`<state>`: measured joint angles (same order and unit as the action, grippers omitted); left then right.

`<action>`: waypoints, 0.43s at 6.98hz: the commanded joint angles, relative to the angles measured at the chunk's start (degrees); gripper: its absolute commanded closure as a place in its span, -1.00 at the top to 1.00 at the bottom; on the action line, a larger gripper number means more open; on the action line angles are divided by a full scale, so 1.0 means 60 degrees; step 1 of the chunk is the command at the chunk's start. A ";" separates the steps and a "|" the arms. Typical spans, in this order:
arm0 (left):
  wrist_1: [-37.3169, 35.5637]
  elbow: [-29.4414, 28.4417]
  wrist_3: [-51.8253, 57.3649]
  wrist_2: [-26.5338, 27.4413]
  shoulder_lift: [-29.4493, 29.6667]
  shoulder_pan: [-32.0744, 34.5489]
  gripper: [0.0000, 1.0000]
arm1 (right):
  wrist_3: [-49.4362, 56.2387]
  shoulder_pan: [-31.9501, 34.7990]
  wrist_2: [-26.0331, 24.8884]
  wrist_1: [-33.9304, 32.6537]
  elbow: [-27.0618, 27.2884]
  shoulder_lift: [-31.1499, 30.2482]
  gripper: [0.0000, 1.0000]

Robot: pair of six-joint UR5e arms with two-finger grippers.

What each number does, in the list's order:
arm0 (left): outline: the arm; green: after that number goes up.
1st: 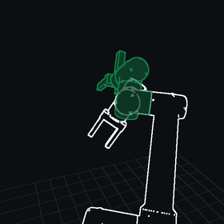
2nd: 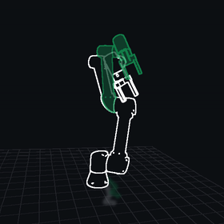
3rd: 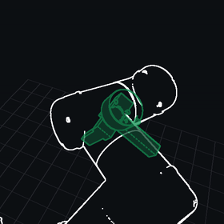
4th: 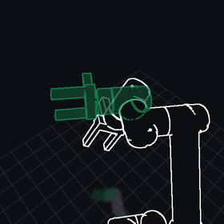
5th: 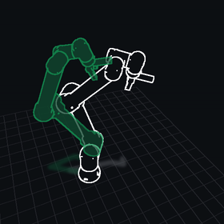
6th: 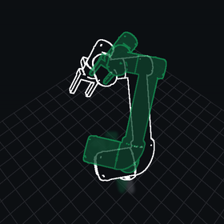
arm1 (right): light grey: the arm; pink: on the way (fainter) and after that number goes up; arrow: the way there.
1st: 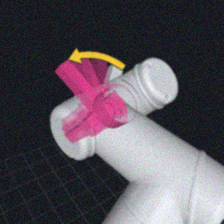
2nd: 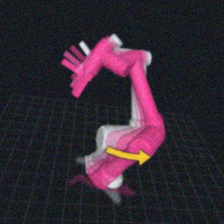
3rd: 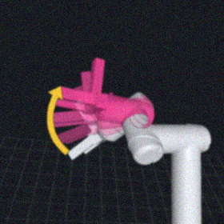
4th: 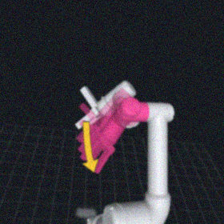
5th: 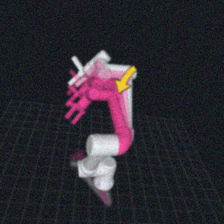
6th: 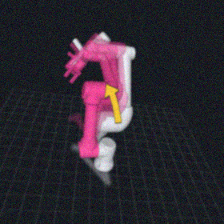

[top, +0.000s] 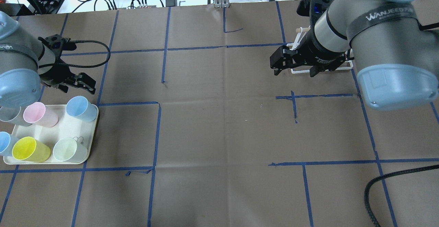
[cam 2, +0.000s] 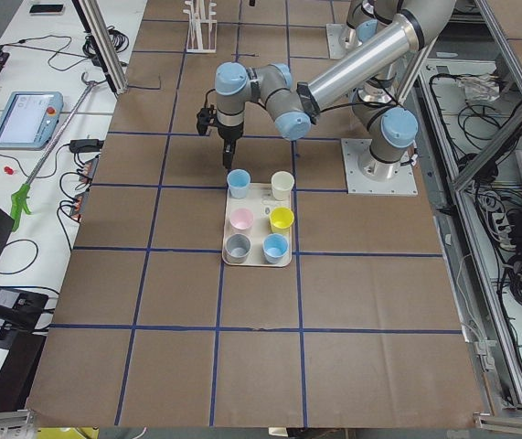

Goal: Transfer IKEA cup to right arm and place on rack

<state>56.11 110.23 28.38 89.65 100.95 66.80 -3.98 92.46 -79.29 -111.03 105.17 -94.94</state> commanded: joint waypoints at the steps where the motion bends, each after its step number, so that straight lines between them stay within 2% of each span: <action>1: -0.0648 0.0449 -0.0057 0.0015 0.0590 0.0000 0.98 | -0.0055 0.0000 0.0950 -0.0725 0.0050 0.0077 0.99; 3: -0.0577 0.0859 -0.0130 0.0073 0.0403 -0.0043 0.98 | -0.1569 0.0000 0.1273 -0.1342 0.0123 0.0106 0.99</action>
<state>52.67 113.71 27.88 89.89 104.07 66.72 -8.01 92.46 -73.47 -116.98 105.63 -94.43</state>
